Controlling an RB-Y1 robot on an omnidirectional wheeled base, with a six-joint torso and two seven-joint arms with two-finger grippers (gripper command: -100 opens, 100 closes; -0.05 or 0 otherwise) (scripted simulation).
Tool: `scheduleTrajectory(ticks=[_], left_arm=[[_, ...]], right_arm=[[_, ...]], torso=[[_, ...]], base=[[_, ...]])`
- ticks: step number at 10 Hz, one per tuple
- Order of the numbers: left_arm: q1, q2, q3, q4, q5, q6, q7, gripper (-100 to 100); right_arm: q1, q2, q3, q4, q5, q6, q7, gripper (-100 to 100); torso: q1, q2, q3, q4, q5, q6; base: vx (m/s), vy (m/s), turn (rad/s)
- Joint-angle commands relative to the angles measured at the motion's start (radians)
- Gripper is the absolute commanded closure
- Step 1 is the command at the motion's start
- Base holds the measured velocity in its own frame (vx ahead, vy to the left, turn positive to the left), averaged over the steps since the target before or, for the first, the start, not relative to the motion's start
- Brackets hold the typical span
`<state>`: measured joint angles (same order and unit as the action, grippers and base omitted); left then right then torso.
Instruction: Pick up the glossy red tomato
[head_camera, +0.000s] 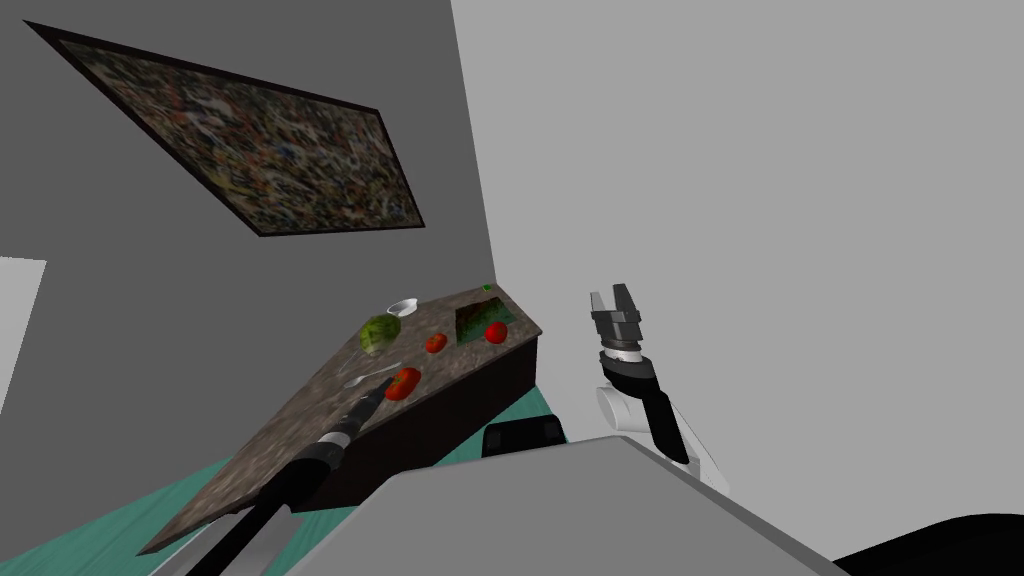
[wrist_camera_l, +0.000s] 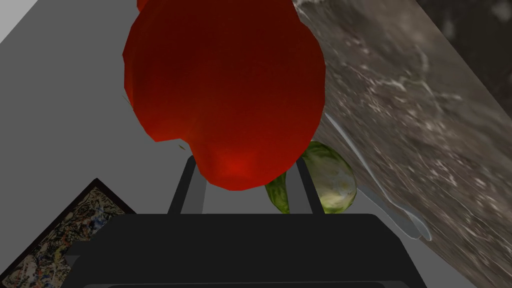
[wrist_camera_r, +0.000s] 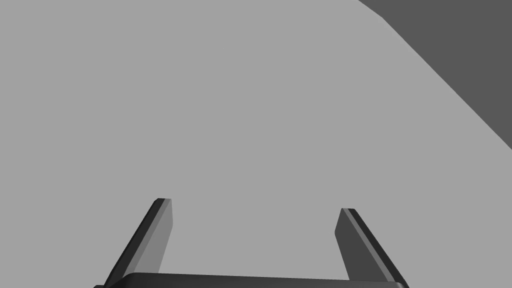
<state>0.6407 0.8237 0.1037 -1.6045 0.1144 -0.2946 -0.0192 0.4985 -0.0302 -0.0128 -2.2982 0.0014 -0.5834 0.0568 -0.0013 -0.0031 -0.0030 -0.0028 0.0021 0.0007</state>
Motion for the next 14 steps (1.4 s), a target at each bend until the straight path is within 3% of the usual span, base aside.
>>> scheduleTrajectory(ticks=[1,2,3,4,5,6,7,8,9,10,11,12,13,14], left_arm=[[-0.02,-0.028,-0.007,-0.03,-0.019,0.05,-0.009,100],[-0.046,-0.064,-0.018,-0.057,-0.042,0.073,-0.022,100],[-0.046,-0.064,-0.018,-0.057,-0.042,0.101,-0.022,100],[-0.071,-0.101,-0.03,-0.083,-0.066,0.129,-0.035,100],[-0.071,-0.101,-0.03,-0.083,-0.066,0.156,-0.035,100],[-0.096,-0.137,-0.041,-0.11,-0.089,0.182,-0.048,100],[-0.096,-0.137,-0.041,-0.11,-0.089,0.209,-0.048,100],[-0.121,-0.173,-0.052,-0.136,-0.113,0.235,-0.061,100],[-0.121,-0.173,-0.052,-0.136,-0.113,0.262,-0.061,100],[-0.147,-0.21,-0.063,-0.163,-0.137,0.295,-0.074,100],[-0.147,-0.21,-0.063,-0.163,-0.137,0.315,-0.074,100],[-0.172,-0.246,-0.074,-0.189,-0.16,0.344,-0.087,100],[-0.172,-0.246,-0.074,-0.189,-0.16,0.368,-0.087,100],[-0.197,-0.282,-0.085,-0.216,-0.184,0.4,-0.1,100]], right_arm=[[0.0,0.0,0.0,0.0,0.0,0.0,0.0,0],[0.0,0.0,0.0,0.0,0.0,0.0,0.0,0],[0.0,0.0,0.0,0.0,0.0,0.0,0.0,0],[0.0,0.0,0.0,0.0,0.0,0.0,0.0,0],[0.0,0.0,0.0,0.0,0.0,0.0,0.0,0],[0.0,0.0,0.0,0.0,0.0,0.0,0.0,0],[0.0,0.0,0.0,0.0,0.0,0.0,0.0,0],[0.0,0.0,0.0,0.0,0.0,0.0,0.0,0],[0.0,0.0,0.0,0.0,0.0,0.0,0.0,0],[0.0,0.0,0.0,0.0,0.0,0.0,0.0,0],[0.0,0.0,0.0,0.0,0.0,0.0,0.0,0],[0.0,0.0,0.0,0.0,0.0,0.0,0.0,0],[0.0,0.0,0.0,0.0,0.0,0.0,0.0,0],[0.0,0.0,0.0,0.0,0.0,0.0,0.0,0]], torso=[[0.0,0.0,0.0,0.0,0.0,0.0],[0.004,0.003,0.001,0.001,0.001,0.001],[0.008,0.005,0.003,0.001,0.001,0.001],[0.008,0.006,0.003,0.001,0.002,-0.001],[0.008,0.006,0.004,0.001,0.002,0.0],[0.006,0.006,0.003,0.001,0.002,-0.001],[0.005,0.006,0.003,0.001,0.001,0.0],[0.004,0.005,0.003,0.0,0.002,-0.001],[0.005,0.006,0.003,0.0,0.002,-0.001],[0.006,0.005,0.002,0.0,0.002,-0.002],[0.007,0.005,0.002,0.0,0.003,-0.001],[0.006,0.005,0.002,0.0,0.003,-0.002],[0.006,0.005,0.003,0.0,0.003,-0.001],[0.006,0.006,0.003,0.0,0.003,-0.002]], base=[[-0.06,0.08,-0.034],[-0.098,0.146,-0.073],[-0.092,0.117,-0.05],[-0.097,0.112,-0.019],[-0.077,0.076,-0.025],[-0.08,0.067,-0.019],[-0.072,0.057,-0.035],[-0.08,0.077,-0.024],[-0.059,0.071,-0.036],[-0.069,0.09,-0.021],[-0.062,0.07,-0.033],[-0.08,0.07,-0.027],[-0.07,0.066,-0.036],[-0.082,0.069,-0.018]])
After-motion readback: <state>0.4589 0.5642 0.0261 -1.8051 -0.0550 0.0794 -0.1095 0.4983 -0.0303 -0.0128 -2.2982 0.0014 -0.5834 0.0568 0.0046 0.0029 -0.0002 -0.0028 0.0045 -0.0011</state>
